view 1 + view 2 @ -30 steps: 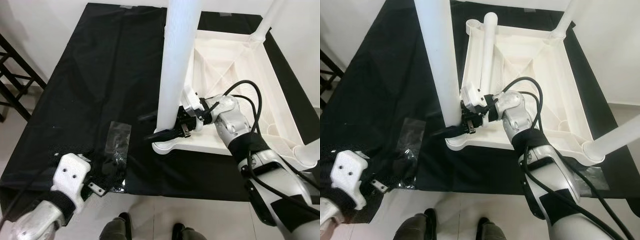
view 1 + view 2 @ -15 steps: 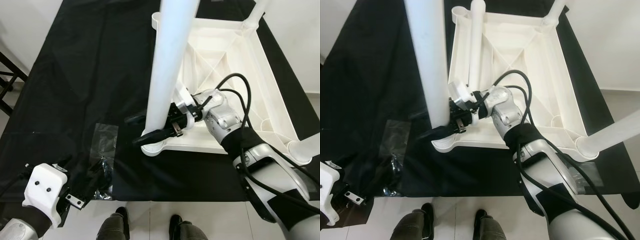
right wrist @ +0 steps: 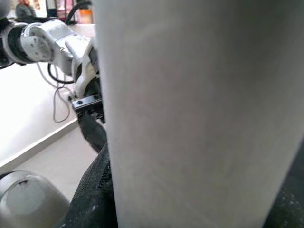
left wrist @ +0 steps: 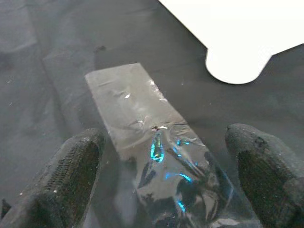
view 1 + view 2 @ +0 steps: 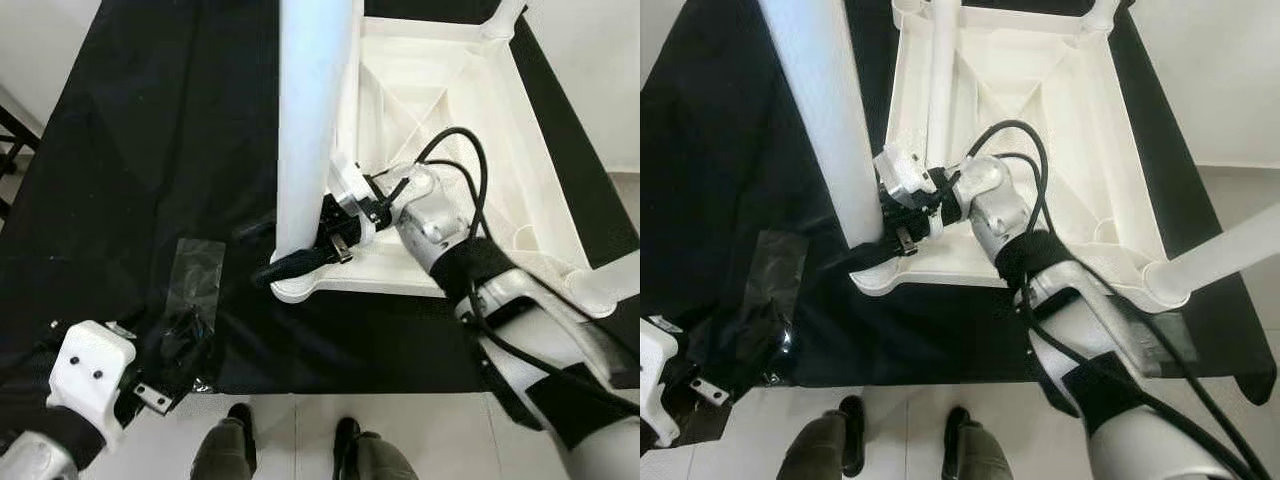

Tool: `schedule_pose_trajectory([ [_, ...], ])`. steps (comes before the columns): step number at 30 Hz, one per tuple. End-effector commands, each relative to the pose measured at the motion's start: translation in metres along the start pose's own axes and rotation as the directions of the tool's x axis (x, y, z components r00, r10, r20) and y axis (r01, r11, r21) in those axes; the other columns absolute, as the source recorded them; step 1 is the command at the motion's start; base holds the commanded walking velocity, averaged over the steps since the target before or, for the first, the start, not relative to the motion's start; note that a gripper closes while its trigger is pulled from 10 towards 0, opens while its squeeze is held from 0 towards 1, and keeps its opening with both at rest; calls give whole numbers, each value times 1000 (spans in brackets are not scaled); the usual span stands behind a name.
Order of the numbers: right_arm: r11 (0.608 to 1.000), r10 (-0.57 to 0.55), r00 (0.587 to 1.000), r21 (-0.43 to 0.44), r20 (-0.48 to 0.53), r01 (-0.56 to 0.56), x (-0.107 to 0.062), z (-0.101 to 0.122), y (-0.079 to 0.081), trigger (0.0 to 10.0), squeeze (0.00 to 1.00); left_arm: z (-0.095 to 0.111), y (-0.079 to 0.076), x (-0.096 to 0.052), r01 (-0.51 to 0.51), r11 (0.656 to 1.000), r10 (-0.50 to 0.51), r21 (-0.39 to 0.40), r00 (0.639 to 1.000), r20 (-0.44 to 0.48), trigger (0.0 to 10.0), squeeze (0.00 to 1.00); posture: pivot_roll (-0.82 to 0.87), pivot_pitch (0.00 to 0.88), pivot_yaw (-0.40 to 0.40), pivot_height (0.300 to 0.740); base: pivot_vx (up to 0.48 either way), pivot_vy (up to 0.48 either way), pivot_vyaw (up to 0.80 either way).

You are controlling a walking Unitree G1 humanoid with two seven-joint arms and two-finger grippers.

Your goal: Building children table

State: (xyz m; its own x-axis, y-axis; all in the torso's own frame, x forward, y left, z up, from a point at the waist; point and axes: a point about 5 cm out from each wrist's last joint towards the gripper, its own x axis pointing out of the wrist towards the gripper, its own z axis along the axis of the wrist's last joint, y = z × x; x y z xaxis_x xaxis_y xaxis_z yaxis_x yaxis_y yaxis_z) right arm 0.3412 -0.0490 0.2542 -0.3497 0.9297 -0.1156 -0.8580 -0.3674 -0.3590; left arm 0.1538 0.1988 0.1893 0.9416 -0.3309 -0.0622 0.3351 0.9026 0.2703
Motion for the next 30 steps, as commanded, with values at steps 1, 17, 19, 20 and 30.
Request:
schedule_pose_trajectory([
  [1, 984, 3, 990, 179, -138, 22, -13, -46, 23, 10000, 0, -7, -1, -2, -2, 1000, 1, -15, 999, -41, 10000, 0, 335, 371, -88, 740, 0, 0, 0],
  [17, 527, -623, 581, 269, -524, 807, 12, -129, 99, 10000, 0, -6, 10, 51, 18, 1000, -15, -24, 995, 100, 10000, 0, 123, 214, -95, 740, 0, 0, 0],
  [19, 451, -665, 516, 259, -540, 854, 12, -133, 99, 10000, 0, -5, 11, 53, 17, 1000, -14, -26, 994, 106, 10000, 0, 123, 214, -95, 740, 0, 0, 0],
  [20, 294, -742, 379, 239, -553, 925, 10, -138, 101, 10000, 0, -4, 10, 56, 24, 999, -21, -24, 993, 116, 10000, 0, 127, 203, -84, 740, 0, 0, 0],
  [30, -48, -796, 0, 63, -605, 997, 22, -153, 119, 10000, 0, 3, 18, 74, 60, 998, -60, 7, 984, 168, 10000, 0, 113, 156, -52, 740, 0, 0, 0],
])
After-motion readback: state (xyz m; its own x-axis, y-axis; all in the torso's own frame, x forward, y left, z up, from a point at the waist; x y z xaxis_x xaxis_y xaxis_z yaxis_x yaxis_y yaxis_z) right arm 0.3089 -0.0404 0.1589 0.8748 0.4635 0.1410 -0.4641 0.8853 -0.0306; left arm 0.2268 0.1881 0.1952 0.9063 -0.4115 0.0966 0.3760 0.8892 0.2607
